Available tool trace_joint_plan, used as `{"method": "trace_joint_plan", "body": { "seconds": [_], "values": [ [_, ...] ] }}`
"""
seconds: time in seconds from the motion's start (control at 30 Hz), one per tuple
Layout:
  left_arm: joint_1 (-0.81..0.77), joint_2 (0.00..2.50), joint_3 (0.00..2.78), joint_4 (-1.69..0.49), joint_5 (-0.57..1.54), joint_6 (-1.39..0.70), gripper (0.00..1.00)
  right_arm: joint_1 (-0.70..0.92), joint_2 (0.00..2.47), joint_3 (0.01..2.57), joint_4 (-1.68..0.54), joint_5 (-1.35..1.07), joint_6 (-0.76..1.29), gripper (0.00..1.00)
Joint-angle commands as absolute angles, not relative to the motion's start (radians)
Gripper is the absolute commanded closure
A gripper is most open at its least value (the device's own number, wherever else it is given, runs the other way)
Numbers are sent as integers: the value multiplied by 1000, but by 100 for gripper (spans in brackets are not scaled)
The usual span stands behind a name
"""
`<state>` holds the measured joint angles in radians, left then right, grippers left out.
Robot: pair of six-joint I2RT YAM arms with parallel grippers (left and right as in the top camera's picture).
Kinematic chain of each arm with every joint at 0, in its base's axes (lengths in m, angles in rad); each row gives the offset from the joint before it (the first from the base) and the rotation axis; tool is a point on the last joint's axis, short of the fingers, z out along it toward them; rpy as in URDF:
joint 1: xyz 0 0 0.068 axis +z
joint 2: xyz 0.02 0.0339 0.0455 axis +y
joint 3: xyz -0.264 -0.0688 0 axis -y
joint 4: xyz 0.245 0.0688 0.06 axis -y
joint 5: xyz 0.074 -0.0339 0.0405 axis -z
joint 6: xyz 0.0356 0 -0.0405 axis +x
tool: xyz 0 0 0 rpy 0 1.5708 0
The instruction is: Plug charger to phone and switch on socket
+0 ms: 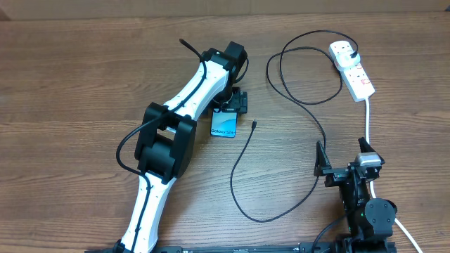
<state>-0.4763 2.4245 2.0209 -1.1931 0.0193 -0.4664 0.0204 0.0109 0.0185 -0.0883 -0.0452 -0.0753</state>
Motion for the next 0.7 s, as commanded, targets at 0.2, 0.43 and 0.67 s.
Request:
{"method": "trace_joint_plan", "body": {
  "seconds": [0.2, 0.43, 0.67],
  "values": [
    [-485, 2481, 1965, -1242, 31, -469, 0, 22, 3, 8, -81, -46, -76, 0],
    [-485, 2481, 1965, -1193, 44, -472, 0, 22, 3, 8, -81, -46, -76, 0],
    [-484, 2481, 1965, -1180, -8, -480, 0, 22, 3, 8, -81, -46, -76, 0]
  ]
}}
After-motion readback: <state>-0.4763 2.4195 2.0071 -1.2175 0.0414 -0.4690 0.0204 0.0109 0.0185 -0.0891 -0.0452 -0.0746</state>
